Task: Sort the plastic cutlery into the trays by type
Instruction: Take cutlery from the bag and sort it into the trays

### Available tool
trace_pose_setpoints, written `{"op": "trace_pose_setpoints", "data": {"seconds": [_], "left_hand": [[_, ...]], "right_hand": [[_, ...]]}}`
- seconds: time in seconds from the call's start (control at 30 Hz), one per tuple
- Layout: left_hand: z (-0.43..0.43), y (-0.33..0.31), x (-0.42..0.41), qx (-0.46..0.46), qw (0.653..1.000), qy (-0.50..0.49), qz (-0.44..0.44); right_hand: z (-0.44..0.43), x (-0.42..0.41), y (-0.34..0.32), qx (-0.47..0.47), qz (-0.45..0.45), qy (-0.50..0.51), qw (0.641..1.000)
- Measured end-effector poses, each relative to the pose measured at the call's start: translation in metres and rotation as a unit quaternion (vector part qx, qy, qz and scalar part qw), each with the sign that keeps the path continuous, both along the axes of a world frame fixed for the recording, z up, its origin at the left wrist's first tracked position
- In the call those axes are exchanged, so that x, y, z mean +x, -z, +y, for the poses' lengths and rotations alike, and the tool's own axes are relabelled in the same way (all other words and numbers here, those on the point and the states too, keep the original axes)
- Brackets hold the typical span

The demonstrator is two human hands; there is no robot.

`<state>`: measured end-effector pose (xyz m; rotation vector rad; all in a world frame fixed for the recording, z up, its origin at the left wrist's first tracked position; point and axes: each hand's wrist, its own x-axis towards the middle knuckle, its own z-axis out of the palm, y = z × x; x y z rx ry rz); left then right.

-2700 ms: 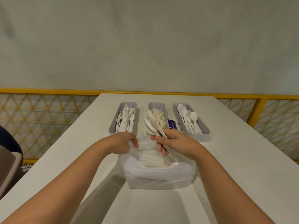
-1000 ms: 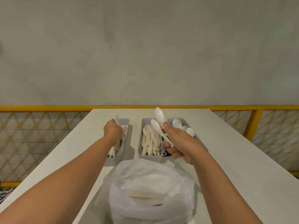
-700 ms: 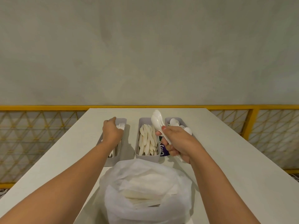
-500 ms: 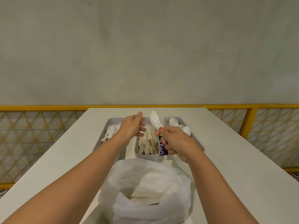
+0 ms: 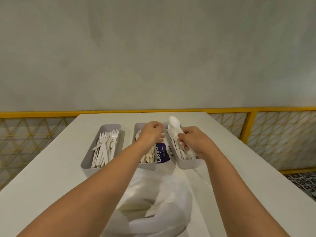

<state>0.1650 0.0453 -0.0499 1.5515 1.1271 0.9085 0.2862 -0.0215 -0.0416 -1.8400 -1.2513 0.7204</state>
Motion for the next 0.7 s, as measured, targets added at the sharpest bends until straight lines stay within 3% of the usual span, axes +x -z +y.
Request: {"op": "trace_pose_setpoints", "data": {"seconds": [0.13, 0.23, 0.47, 0.7], "left_hand": [[-0.007, 0.020, 0.016, 0.124, 0.968, 0.087, 0.201], [-0.010, 0.036, 0.026, 0.167, 0.930, 0.150, 0.290], [-0.006, 0.050, 0.032, 0.174, 0.891, 0.180, 0.378], [-0.005, 0.052, 0.030, 0.193, 0.894, 0.178, 0.362]], "right_hand": [[0.027, 0.034, 0.012, -0.024, -0.041, 0.066, 0.997], [0.044, 0.039, 0.026, -0.050, -0.086, 0.080, 0.992], [0.057, 0.029, 0.046, -0.047, -0.156, 0.077, 0.984], [0.045, 0.027, 0.040, -0.018, -0.200, 0.056, 0.978]]}}
